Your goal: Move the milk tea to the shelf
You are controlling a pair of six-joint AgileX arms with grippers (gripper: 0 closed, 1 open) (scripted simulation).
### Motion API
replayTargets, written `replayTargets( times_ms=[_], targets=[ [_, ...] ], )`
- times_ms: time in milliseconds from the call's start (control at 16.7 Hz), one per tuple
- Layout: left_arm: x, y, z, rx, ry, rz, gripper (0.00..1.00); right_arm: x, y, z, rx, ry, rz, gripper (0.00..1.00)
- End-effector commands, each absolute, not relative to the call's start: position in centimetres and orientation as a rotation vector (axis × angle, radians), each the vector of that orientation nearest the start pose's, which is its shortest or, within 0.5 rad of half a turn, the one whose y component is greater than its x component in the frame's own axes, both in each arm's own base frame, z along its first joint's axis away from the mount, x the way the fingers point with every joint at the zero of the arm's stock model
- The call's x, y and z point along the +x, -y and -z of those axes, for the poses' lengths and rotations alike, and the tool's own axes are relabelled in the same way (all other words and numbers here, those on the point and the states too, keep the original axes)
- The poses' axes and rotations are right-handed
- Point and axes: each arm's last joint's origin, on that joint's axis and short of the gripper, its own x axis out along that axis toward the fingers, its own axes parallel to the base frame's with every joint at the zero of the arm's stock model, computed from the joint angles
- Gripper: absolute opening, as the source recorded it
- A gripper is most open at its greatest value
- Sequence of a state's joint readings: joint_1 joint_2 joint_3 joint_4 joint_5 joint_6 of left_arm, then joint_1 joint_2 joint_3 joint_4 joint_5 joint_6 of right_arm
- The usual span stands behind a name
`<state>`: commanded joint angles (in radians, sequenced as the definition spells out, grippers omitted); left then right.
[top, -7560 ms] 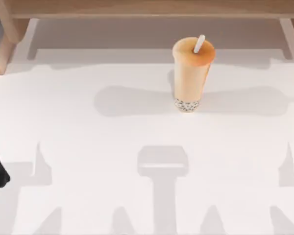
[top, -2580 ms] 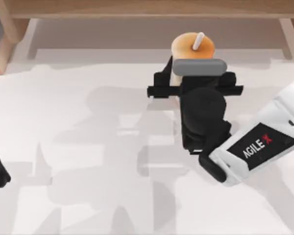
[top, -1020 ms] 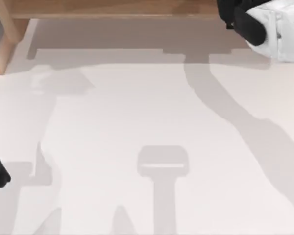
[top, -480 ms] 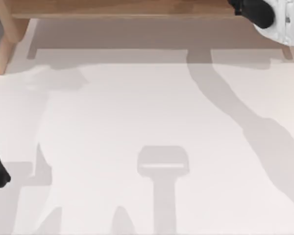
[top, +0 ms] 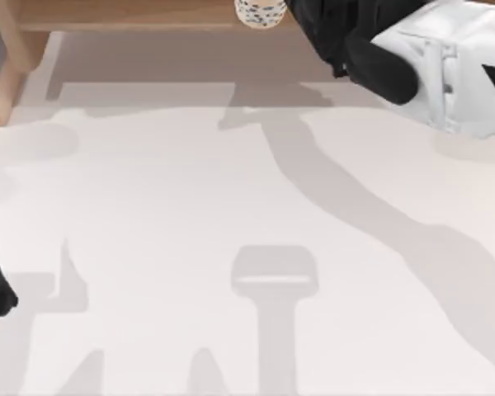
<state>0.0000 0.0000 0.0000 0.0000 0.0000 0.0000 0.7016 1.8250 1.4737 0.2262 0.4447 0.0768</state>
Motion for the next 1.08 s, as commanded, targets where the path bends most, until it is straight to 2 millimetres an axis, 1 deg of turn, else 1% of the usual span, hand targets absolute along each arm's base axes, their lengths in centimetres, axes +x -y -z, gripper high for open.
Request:
replayTargets(
  times_ms=[120, 240, 360, 480, 600, 840, 960, 1080],
  targets=[
    [10.6, 0.1, -16.0, 0.000, 0.000, 0.000, 1.00, 30.0, -30.9, -32.0, -0.005, -0.110, -0.399, 0.00],
    [10.6, 0.1, -16.0, 0.000, 0.000, 0.000, 1.00, 26.7, -33.5, -31.6, -0.020, -0.132, -0.502, 0.00],
    [10.6, 0.1, -16.0, 0.000, 0.000, 0.000, 1.00, 24.4, -35.1, -30.9, -0.036, -0.154, -0.573, 0.00],
    [10.6, 0.1, -16.0, 0.000, 0.000, 0.000, 1.00, 23.0, -35.9, -30.7, -0.037, -0.164, -0.612, 0.00],
    [10.6, 0.1, -16.0, 0.000, 0.000, 0.000, 1.00, 22.7, -36.1, -30.6, -0.027, -0.165, -0.620, 0.00],
    [10.6, 0.1, -16.0, 0.000, 0.000, 0.000, 1.00, 23.1, -36.6, -30.1, -0.017, -0.167, -0.612, 0.00],
    [10.6, 0.1, -16.0, 0.000, 0.000, 0.000, 1.00, 23.9, -36.7, -29.7, -0.013, -0.169, -0.586, 0.00],
    [10.6, 0.1, -16.0, 0.000, 0.000, 0.000, 1.00, 26.0, -36.2, -29.1, -0.008, -0.171, -0.532, 0.00]
  ],
)
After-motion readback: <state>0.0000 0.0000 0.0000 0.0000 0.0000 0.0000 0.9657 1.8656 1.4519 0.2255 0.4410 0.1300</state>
